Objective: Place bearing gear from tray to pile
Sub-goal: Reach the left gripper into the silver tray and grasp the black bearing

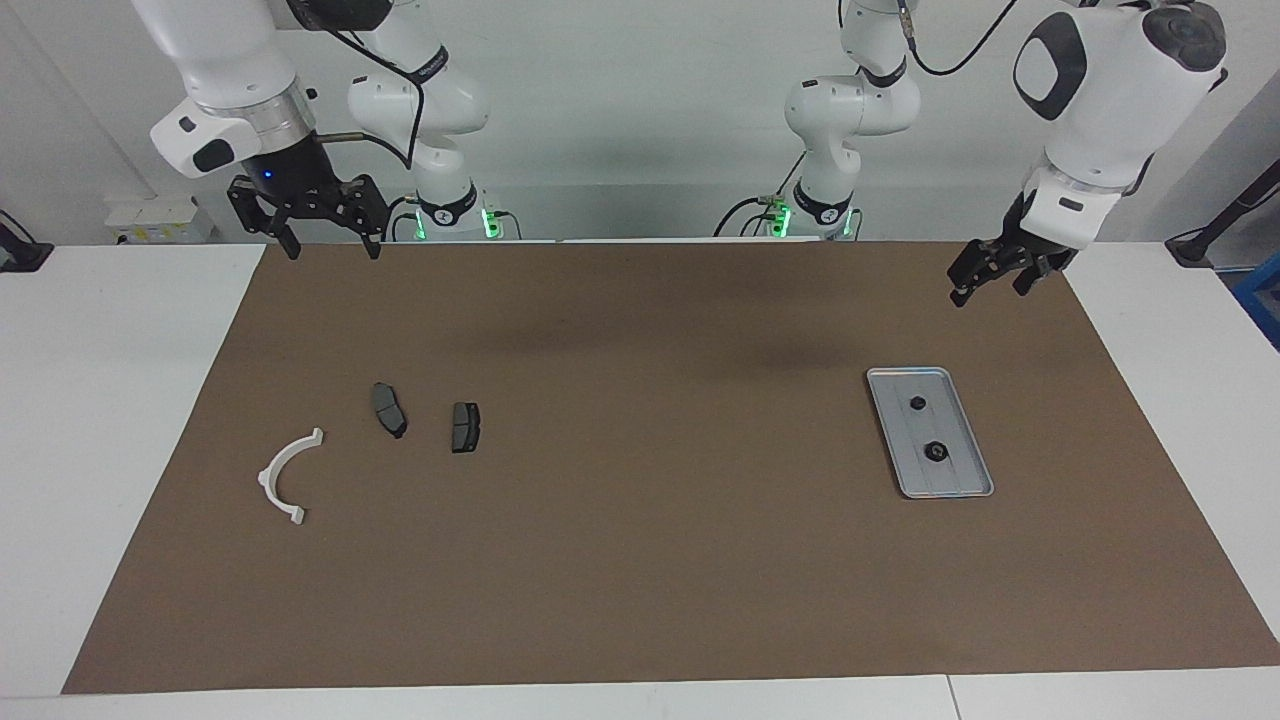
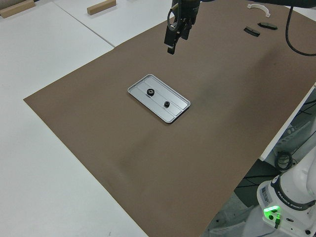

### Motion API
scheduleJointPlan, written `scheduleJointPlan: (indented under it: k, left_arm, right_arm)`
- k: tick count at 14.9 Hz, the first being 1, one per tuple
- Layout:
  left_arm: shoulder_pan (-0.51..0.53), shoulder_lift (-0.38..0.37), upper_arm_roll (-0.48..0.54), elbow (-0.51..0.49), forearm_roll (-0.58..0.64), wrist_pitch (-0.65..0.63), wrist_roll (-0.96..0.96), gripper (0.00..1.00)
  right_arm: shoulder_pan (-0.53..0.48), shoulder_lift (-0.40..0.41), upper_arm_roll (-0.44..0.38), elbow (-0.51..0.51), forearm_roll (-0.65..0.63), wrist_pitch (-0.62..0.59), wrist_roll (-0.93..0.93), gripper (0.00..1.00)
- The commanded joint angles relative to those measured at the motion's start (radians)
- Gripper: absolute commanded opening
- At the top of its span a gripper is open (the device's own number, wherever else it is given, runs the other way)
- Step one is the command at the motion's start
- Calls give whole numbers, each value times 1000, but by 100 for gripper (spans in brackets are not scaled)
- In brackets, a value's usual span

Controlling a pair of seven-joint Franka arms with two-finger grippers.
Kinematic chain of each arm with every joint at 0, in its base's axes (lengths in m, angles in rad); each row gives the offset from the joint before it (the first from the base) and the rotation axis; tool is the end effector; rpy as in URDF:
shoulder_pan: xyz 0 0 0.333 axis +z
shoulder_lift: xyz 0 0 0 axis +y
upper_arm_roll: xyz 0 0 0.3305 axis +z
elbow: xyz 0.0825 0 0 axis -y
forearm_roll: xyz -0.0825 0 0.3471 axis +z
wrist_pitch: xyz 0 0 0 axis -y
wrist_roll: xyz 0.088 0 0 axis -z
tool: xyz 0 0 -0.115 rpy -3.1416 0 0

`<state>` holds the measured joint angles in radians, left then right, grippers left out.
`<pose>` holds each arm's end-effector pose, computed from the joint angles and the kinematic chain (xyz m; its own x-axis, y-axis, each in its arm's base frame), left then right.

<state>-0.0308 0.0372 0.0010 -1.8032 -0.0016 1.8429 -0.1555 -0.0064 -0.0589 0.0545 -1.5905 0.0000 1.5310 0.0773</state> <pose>0.5393 -0.0162 0.5325 0.9921 0.1258 0.0022 0.1258 -0.9921 0.0019 0.4938 0.0247 0.6487 0.9996 -0.0293 -0.0004 -0.0293 -0.9996 0.0033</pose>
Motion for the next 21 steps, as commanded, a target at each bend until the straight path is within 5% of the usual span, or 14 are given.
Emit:
scheduleJointPlan:
  k: [1,10,21]
  left_arm:
    - [32,76,-3,-73,28,174,30,100]
    - [46,271,-4,-133,22,398,90,99]
    - [55,342,-4,-130,-9,510,91,70]
  right_arm:
    - [-10,-13,7,-13,2,12,10,100]
    - [-12,-13,7,-13,3,12,9,100]
    - [-12,-22,4,-13,3,-2,7,100]
